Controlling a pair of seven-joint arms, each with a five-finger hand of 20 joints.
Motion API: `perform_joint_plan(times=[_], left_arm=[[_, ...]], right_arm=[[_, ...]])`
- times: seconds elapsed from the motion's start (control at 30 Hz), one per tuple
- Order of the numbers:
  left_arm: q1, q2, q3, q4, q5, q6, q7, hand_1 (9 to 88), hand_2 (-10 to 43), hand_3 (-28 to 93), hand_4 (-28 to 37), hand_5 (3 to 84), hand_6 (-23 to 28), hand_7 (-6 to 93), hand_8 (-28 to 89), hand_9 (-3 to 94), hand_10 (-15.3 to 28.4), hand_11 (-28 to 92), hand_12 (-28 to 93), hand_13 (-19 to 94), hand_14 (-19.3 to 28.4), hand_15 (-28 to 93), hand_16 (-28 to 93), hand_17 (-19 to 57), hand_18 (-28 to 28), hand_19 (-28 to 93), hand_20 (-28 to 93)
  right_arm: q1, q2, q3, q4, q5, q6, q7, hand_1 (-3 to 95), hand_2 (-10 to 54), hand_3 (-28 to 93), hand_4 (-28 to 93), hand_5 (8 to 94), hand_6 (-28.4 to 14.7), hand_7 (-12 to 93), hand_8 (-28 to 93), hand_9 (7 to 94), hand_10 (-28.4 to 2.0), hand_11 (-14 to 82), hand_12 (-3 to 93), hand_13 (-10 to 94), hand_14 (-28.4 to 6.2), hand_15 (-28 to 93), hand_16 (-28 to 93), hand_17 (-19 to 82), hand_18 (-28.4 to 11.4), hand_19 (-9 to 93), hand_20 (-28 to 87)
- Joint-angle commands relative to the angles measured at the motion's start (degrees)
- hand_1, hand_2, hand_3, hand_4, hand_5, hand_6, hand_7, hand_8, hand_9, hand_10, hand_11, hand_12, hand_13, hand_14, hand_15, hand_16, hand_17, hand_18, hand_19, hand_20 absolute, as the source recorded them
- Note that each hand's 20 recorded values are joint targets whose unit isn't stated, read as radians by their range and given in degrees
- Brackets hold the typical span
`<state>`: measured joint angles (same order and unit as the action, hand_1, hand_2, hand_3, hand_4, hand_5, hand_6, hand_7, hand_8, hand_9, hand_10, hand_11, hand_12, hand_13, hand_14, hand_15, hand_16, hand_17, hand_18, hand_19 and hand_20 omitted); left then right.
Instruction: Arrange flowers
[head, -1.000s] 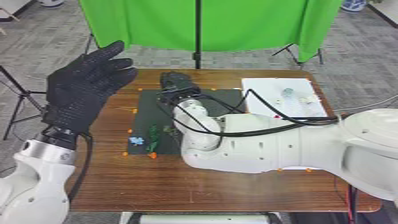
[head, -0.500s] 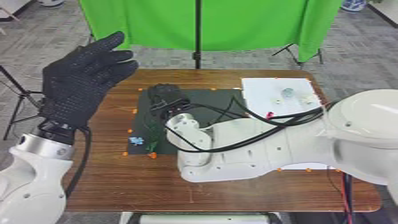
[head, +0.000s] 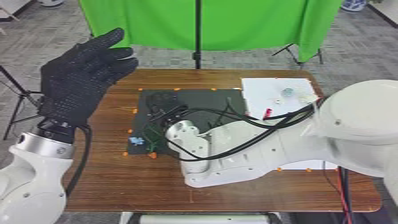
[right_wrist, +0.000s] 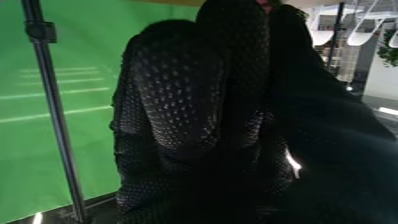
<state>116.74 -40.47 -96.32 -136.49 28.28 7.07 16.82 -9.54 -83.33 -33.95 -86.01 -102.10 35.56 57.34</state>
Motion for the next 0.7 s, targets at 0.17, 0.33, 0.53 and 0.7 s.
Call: perform_joint_plan(times=[0.17, 0.33, 0.53, 0.7], left_arm=[[0.04, 0.06, 0.43, 0.39, -0.22, -0.19, -0.16, 22.1, 7.9, 77, -22.4, 41.0, 12.5, 12.7, -8, 34.6, 22.9, 32, 11, 24, 28.4, 55, -11, -6.6, 28.4, 71, -7], [-1.31, -1.02, 0.97, 0.62, 0.1, -0.38, -2.49, 22.1, 8.0, 77, -22.3, 41.1, 12.5, 12.8, -8, 34.6, 22.9, 32, 11, 24, 28.4, 55, -11, -6.7, 28.4, 71, -7], [-2.11, -1.55, 1.24, 0.65, 0.27, 0.24, -3.56, 22.1, 8.0, 77, -22.3, 41.1, 12.5, 12.8, -8, 34.6, 23.0, 32, 11, 24, 28.4, 55, -11, -6.7, 28.4, 71, -7], [-0.86, -1.52, 0.91, 0.78, 0.12, -0.24, -2.61, 22.1, 8.0, 77, -22.3, 41.1, 12.5, 12.8, -8, 34.6, 22.9, 32, 11, 24, 28.4, 55, -11, -6.6, 28.4, 71, -8]], right_arm=[[2.08, -0.71, 1.76, -0.38, 0.79, -1.64, -1.09, 57.4, -9.5, 52, -28, 78.0, 7.5, 15, -5, 93.7, -5.2, 29.2, 15.3, 91, -0.9, 53, 22, 41, -14.2, 92, -9], [1.87, -0.61, 2.33, 0.03, 2.46, -2.34, -1.41, 57.7, -9.5, 48, -28, 76.3, 7.4, 15, -6, 93.7, -5.3, 28.6, 15.4, 91, -0.9, 54, 22, 41, -14.2, 92, -9], [1.81, -0.16, 3.29, 0.17, 2.67, -3.95, -1.25, 57.6, -9.5, 46, -28, 72.1, 7.0, 16, -7, 93.7, -5.5, 27.9, 15.6, 91, -1.1, 54, 22, 40, -14.2, 92, -8], [1.43, -0.42, 3.08, 0.27, 3.5, -2.6, -1.05, 57.1, -9.5, 46, -28, 70.9, 6.9, 17, -8, 93.7, -5.6, 27.8, 15.6, 90, -1.2, 54, 21, 40, -14.4, 92, -8]])
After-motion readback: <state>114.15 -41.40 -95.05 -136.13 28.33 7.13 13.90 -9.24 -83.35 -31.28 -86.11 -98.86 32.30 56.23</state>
